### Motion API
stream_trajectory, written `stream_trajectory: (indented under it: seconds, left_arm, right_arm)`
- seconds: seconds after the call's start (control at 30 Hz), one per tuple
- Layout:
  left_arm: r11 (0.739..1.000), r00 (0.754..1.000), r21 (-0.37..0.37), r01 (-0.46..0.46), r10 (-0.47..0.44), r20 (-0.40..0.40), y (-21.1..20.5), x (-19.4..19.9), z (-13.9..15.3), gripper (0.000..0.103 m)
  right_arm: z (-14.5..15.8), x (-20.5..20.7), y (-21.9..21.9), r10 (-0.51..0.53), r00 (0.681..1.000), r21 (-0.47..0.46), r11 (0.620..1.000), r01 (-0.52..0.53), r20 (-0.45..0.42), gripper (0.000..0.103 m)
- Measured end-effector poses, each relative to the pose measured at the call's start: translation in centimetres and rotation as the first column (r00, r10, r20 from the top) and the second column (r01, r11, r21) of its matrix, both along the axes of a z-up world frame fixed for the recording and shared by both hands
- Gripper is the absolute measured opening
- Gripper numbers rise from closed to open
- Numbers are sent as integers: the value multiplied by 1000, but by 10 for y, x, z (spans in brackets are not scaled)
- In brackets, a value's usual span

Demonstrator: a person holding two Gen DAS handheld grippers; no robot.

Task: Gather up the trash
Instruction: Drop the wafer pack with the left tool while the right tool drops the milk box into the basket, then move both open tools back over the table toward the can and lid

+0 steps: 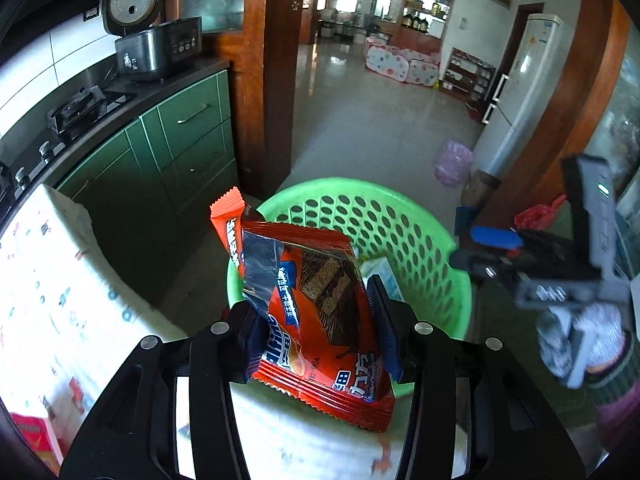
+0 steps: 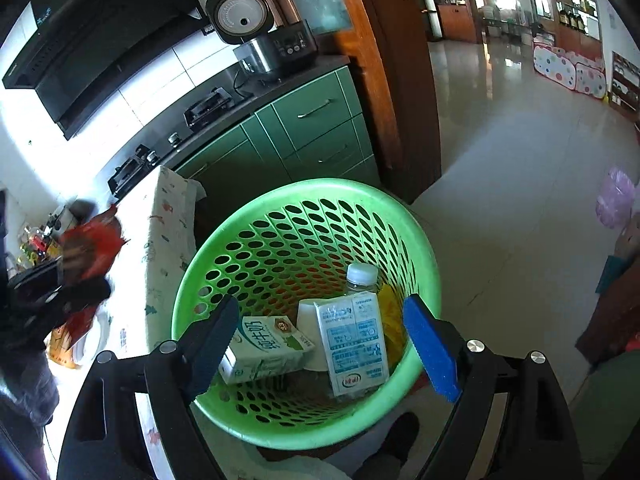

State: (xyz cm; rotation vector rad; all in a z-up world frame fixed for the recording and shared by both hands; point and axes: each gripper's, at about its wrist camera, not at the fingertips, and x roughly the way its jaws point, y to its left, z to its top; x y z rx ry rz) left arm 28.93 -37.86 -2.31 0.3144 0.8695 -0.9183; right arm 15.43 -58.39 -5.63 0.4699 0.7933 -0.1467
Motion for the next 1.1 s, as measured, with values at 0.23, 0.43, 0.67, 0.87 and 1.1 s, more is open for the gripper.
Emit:
stream_trajectory:
  seconds: [0.23, 0.43, 0.67, 0.87, 1.1]
  left_arm:
    - [999, 998, -12, -34, 33, -61, -24, 19, -21, 66]
    - [999, 995, -19, -46, 44, -85, -22, 19, -26, 86]
    - [997, 995, -26, -76, 75, -63, 2, 14, -15, 86]
    - [992, 992, -2, -129, 129, -10, 43, 4, 0, 86]
    - [976, 975, 15, -217, 216, 46, 110, -5, 14, 86]
  right_arm:
    - [-3, -16, -7, -14, 1000, 30, 999, 14, 15, 81]
    - [-7, -24, -13, -31, 1000, 35, 999, 30, 7, 82]
    - [-3, -29, -3, -19, 1000, 40, 999, 18, 21, 82]
    - [10, -31, 18, 17, 999, 32, 999, -19, 43, 82]
    - [25, -28, 54, 79, 994, 18, 997, -80, 71, 83]
